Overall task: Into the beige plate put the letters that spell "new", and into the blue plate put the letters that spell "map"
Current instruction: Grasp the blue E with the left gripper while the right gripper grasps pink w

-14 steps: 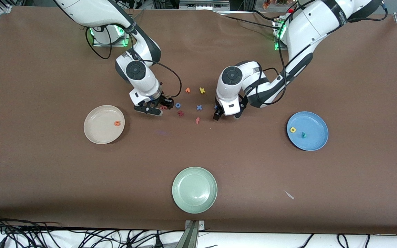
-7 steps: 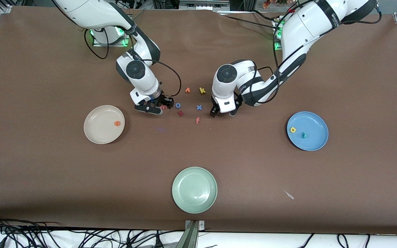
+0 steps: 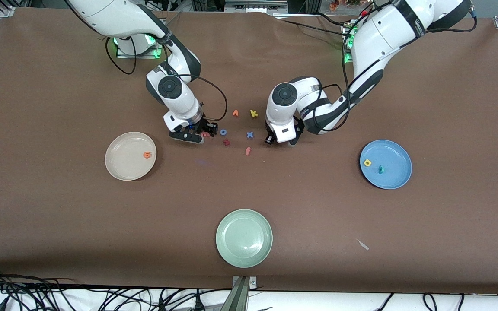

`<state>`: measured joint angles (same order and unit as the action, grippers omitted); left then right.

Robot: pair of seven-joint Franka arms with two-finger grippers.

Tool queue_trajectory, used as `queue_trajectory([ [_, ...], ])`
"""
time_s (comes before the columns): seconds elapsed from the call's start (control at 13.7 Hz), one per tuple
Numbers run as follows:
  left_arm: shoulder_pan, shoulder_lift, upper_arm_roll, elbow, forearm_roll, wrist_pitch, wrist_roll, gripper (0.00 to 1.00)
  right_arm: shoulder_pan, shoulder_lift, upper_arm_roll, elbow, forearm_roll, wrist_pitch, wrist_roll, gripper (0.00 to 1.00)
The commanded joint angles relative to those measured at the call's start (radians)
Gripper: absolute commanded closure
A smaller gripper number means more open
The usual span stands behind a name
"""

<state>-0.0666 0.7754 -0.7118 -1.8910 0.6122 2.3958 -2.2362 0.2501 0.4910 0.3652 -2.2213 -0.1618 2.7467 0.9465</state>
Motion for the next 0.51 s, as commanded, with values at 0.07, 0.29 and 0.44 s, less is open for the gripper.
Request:
queue_trajectory([
  [0.07, -0.019, 0.016, 0.017, 0.018, 0.034, -0.003, -0.033, 0.76, 0.0, 0.003, -0.002, -0.017, -0.022, 0.028, 0.023, 0.44],
  [0.29, -0.027, 0.015, 0.02, 0.018, 0.034, -0.013, -0.028, 1.0, 0.0, 0.003, -0.005, -0.017, -0.039, 0.028, 0.021, 0.65],
  [0.44, -0.018, -0.008, 0.017, 0.029, 0.035, -0.048, 0.007, 1.0, 0.0, 0.001, -0.009, -0.015, -0.041, 0.024, 0.009, 0.8],
])
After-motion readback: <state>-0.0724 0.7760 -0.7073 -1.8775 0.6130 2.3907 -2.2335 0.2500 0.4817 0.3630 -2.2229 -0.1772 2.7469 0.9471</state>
